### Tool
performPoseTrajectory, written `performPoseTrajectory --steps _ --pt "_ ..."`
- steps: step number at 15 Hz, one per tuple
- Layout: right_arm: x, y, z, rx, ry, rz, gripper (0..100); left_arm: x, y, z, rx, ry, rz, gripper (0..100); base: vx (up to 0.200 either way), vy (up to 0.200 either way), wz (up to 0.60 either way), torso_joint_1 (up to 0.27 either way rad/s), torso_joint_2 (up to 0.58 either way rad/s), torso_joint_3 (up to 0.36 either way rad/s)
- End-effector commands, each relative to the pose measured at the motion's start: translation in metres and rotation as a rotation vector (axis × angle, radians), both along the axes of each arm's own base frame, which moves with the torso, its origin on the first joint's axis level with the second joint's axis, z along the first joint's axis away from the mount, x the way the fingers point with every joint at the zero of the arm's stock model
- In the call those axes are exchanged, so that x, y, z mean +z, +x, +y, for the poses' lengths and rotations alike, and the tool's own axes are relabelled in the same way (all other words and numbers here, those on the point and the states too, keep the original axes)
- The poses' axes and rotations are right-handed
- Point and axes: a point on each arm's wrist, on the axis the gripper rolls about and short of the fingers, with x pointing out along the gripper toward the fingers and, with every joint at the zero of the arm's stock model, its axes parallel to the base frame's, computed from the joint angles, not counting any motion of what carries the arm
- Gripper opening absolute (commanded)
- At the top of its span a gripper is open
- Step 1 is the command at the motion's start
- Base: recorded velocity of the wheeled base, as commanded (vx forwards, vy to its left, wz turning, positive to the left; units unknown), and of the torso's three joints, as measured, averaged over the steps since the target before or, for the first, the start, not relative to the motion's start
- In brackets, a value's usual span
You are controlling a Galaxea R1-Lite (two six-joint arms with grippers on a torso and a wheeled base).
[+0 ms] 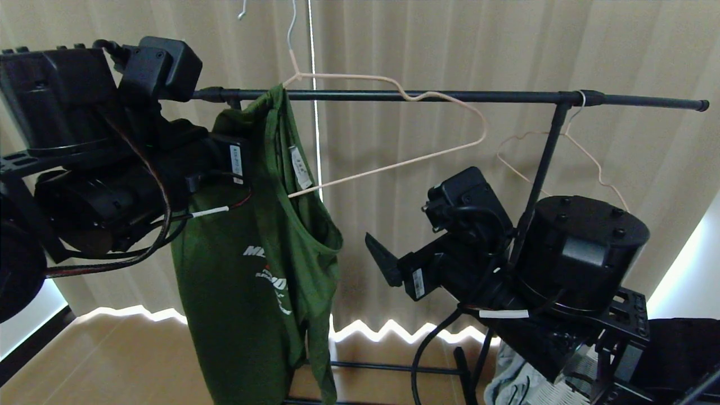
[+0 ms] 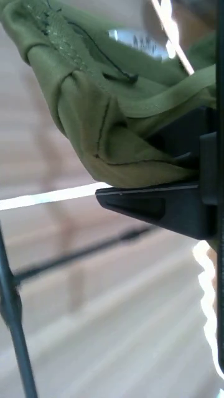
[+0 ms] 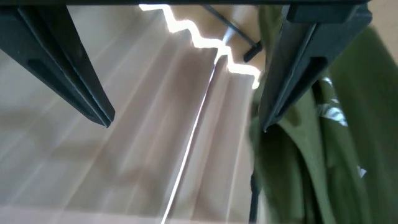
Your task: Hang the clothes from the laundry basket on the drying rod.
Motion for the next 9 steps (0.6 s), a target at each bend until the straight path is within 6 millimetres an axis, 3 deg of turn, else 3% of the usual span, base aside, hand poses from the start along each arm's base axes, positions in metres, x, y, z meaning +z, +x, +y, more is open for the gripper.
performPoseTrajectory --steps 1,6,9 --pt "-0.004 0.003 0.004 0.002 -0.012 0.005 100 0.009 -0.013 -0.008 -0.050 -0.019 -0.029 0 0.000 0.000 0.00 0.000 0.00 0.000" --pt "-0.008 0.010 0.014 0.004 -0.016 0.006 100 0.010 -0.024 -0.025 -0.121 -0.023 -0.031 0 0.000 0.000 0.00 0.000 0.00 0.000" --pt "-0.016 0.004 0.020 0.028 -0.035 0.023 100 0.011 -0.026 -0.028 -0.135 -0.029 -0.041 0 0.000 0.000 0.00 0.000 0.00 0.000"
